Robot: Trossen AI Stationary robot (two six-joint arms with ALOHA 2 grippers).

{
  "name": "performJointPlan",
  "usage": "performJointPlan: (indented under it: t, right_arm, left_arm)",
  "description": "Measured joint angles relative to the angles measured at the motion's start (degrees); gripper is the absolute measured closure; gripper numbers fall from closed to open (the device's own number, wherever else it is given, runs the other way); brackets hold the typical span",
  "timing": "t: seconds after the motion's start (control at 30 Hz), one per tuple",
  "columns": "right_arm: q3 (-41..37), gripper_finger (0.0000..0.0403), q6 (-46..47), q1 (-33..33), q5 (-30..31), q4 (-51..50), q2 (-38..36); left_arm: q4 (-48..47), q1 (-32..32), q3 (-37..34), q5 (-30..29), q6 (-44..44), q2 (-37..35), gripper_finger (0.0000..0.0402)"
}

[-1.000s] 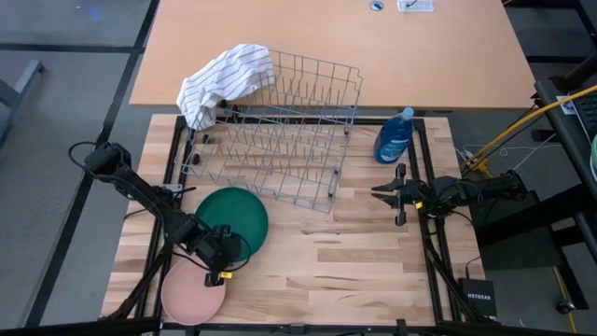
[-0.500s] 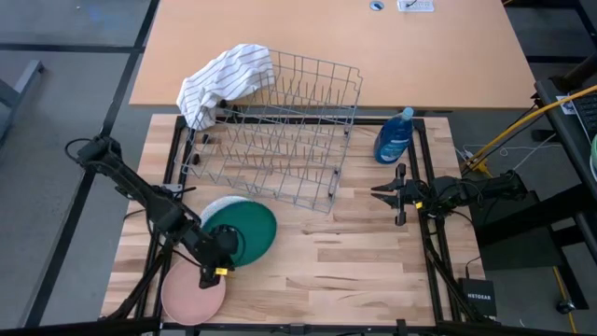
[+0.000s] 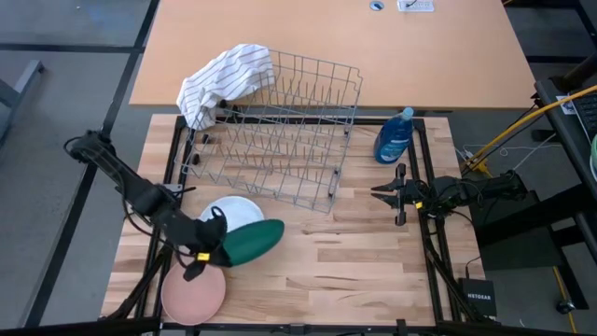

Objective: Sort dishes
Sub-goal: Put the green plate into the dish rack

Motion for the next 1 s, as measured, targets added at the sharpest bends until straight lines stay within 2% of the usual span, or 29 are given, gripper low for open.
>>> performJointPlan:
  t: [0.37,0.63,0.8,1.0]
  right_arm:
    - [0.0,0.0331,0.0,0.0,0.0,0.0,0.0]
    - [0.0,0.0331,0.0,0.0,0.0,-0.1,0.0]
    - [0.0,0.0331,0.0,0.0,0.0,0.0,0.0]
    - [0.0,0.0331,0.0,0.0,0.0,0.0,0.0]
  left_arm:
    - [13.6,3.5,0.1,-1.1,4.2,-1.5,0.0401]
    - [28.5,8.3,0.1,-1.1,5.5,-1.5,0.0401]
    - [38.3,13.1,0.1,-1.1,9.7,-1.6,0.0401]
    - [45.7,22.5,0.1,-1.1,14.4,-1.5,0.0401]
